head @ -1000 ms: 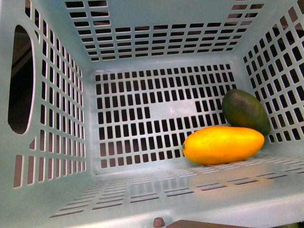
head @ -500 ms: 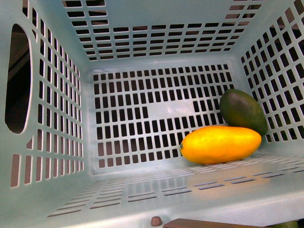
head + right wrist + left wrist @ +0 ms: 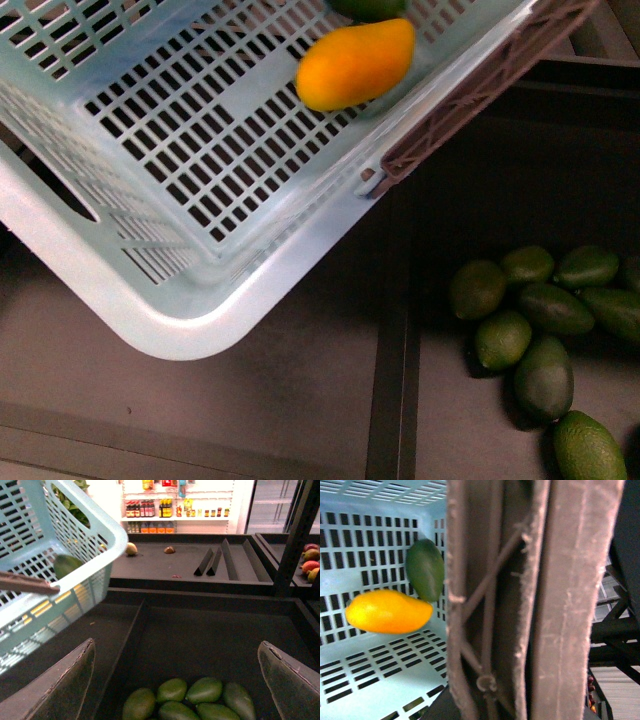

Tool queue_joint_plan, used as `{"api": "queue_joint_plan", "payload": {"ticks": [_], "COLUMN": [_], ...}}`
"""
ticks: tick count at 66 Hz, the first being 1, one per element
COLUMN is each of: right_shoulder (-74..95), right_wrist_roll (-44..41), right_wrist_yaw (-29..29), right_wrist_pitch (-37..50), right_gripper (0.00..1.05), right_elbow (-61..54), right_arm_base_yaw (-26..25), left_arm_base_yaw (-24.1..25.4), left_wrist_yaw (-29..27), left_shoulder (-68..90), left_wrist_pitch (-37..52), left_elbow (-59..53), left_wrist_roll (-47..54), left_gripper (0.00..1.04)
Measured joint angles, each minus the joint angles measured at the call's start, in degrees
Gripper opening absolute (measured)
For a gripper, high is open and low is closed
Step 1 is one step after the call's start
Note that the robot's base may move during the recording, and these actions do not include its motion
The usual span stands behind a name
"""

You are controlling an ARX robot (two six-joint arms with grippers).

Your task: Pick mango and avocado into basket

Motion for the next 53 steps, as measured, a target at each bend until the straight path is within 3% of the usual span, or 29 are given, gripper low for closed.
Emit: {"api": "queue_joint_plan", "payload": {"ticks": [16, 29, 40, 53], "right_shoulder": [0.0, 0.0, 0.0, 0.0], "right_wrist_roll": [0.02, 0.0, 0.02, 0.0], "right_wrist_yaw": [0.0, -0.02, 0.0, -0.02], "right_wrist_pitch": [0.0, 0.0, 0.0, 0.0], "right_gripper": [0.96, 0.96, 0.96, 0.96], "right_elbow": [0.0, 0.0, 0.0, 0.0], "right_arm_base_yaw": [0.0, 0.0, 0.0, 0.0], "left_arm_base_yaw": [9.18, 16.63, 19.96, 21.18], "left_wrist_yaw": [6.82, 8.22, 7.13, 9.9], "left_shoulder": [9.09, 16.39, 23.15, 30.73], "left_wrist_pitch": [0.48, 1.14, 1.4, 0.07], "left_elbow": [1.86, 6.34, 10.19, 12.02], "left_wrist_roll": [-4.83, -11.58, -15.87, -21.29], "left_gripper": [0.14, 0.14, 0.14, 0.14]}}
